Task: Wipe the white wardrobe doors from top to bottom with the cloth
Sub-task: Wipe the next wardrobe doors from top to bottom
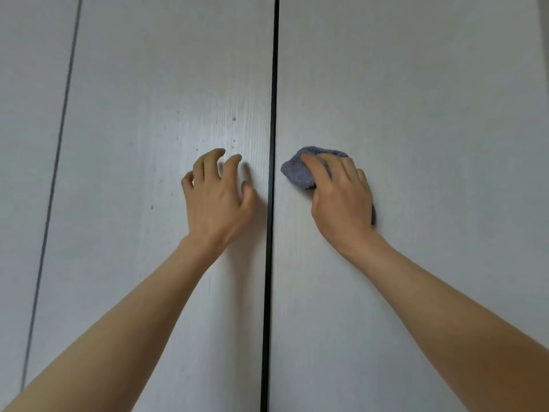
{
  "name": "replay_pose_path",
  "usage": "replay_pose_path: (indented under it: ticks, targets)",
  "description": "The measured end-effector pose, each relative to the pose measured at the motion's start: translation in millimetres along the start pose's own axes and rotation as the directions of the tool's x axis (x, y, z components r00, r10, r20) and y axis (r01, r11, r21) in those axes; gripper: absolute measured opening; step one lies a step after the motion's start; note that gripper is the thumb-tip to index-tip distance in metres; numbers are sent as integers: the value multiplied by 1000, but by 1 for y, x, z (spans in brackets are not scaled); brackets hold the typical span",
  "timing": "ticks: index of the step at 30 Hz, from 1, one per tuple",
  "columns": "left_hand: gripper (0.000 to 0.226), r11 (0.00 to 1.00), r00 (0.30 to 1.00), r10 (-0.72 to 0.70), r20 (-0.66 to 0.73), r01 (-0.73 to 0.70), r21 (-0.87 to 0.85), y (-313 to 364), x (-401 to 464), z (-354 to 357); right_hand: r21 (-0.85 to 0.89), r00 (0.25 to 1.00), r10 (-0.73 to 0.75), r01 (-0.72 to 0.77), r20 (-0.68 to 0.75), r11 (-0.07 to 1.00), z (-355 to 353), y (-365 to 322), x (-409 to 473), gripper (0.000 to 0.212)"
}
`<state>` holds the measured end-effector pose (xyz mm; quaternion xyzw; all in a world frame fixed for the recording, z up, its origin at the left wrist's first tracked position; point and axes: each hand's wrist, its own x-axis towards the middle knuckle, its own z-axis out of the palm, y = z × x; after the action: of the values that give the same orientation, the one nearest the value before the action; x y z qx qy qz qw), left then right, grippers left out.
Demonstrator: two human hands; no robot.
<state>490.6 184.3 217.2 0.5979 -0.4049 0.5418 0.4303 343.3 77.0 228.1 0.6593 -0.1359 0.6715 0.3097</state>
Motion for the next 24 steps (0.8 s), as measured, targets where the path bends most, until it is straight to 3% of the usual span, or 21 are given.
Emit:
replay_pose_path:
  ticks: [3,6,8,9,11,14,16,20,22,24]
  targets:
    - [50,999,1000,-1,9,2,-38,-3,86,-15,259,984,143,-166,105,952,-7,0,92,49]
    - [41,948,993,-115,39,122,-295,-1,156,-34,569,897,332,-443,294,693,-13,3,174,26]
    - [28,807,964,-206,168,264,-528,1,212,-55,694,860,316,-510,401,508,-16,3,239,14]
    - [24,670,932,-215,291,357,-651,1,231,-65,720,845,264,-535,465,442,-18,2,261,13]
    - [30,415,842,-75,535,514,-751,-7,268,-79,735,825,100,-544,555,404,-23,0,298,19]
    - [61,265,637,240,732,683,-681,-23,302,-98,684,721,-101,-590,686,429,-26,-8,333,20]
    - [60,317,577,257,775,708,-631,-28,313,-112,609,653,-108,-616,749,500,-26,-14,347,17]
    - [24,529,666,-6,746,635,-563,-25,323,-122,512,676,106,-642,729,571,-14,-25,355,7]
    - [11,595,782,-168,600,566,-571,-20,324,-118,490,621,228,-753,750,440,-5,-34,347,13]
    - [9,695,885,-289,364,456,-557,-13,326,-114,443,468,180,-881,865,163,0,-41,336,26]
